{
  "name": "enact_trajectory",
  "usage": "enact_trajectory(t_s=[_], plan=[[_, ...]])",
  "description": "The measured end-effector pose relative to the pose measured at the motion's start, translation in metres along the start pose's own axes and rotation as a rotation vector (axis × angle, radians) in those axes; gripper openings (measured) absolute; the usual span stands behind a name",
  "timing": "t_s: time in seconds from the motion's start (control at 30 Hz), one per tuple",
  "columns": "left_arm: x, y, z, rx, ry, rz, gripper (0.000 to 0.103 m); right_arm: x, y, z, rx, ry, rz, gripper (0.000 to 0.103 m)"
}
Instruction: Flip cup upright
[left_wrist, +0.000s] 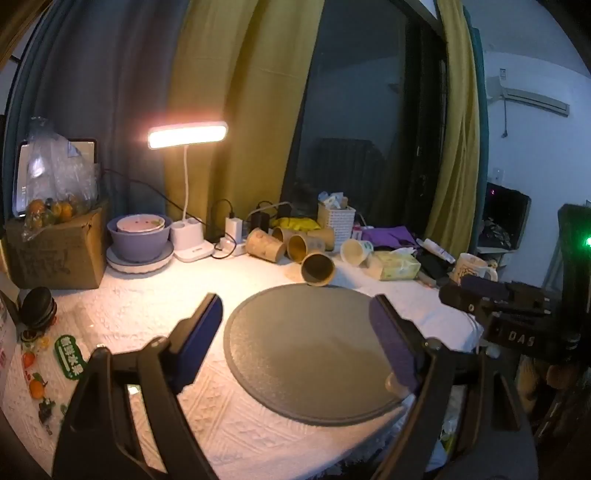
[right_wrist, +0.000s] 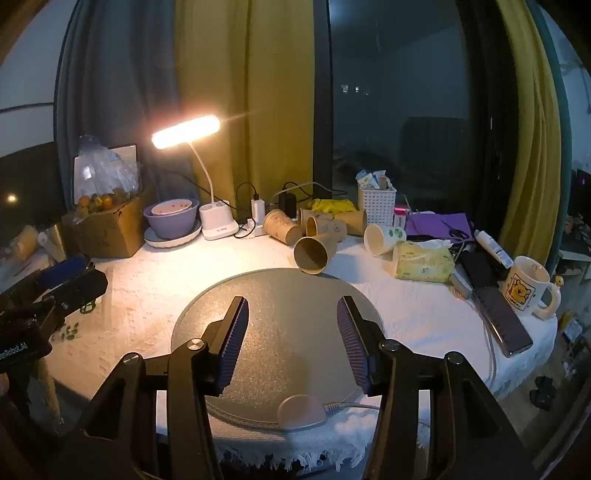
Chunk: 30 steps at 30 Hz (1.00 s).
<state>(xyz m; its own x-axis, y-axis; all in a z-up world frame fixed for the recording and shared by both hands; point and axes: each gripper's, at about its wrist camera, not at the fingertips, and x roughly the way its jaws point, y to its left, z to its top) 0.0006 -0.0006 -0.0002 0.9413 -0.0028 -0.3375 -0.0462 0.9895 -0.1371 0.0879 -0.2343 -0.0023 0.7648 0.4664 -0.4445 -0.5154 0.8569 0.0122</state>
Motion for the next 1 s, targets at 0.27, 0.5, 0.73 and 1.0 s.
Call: enact_trajectory(t_s=[0.27, 0.5, 0.73, 1.0], plan=[[0.0013, -0.005, -0.0011, 0.0, -0.004, -0.007, 0.083, -0.0028, 0.0018, 0.001, -0.009, 0.005, -0.004, 0.053], [-0.0032, -0.002, 0.0025, -0.005, -0.008, -0.009, 0.083, -0.0043, 0.0027, 0.001, -0.01, 0.005, -0.002, 0.053], [-0.0034, -0.0026, 0.0028, -0.007, -0.008, -0.009, 0.083, -0.0042, 0.0024, 0.0022, -0.014, 0.006, -0.003, 0.053], [-0.004, -0.0035, 0.0022, -0.007, -0.008, -0.01, 0.083, -0.0046, 0.0013, 0.0016, -0.013, 0.005, -0.001, 0.053]])
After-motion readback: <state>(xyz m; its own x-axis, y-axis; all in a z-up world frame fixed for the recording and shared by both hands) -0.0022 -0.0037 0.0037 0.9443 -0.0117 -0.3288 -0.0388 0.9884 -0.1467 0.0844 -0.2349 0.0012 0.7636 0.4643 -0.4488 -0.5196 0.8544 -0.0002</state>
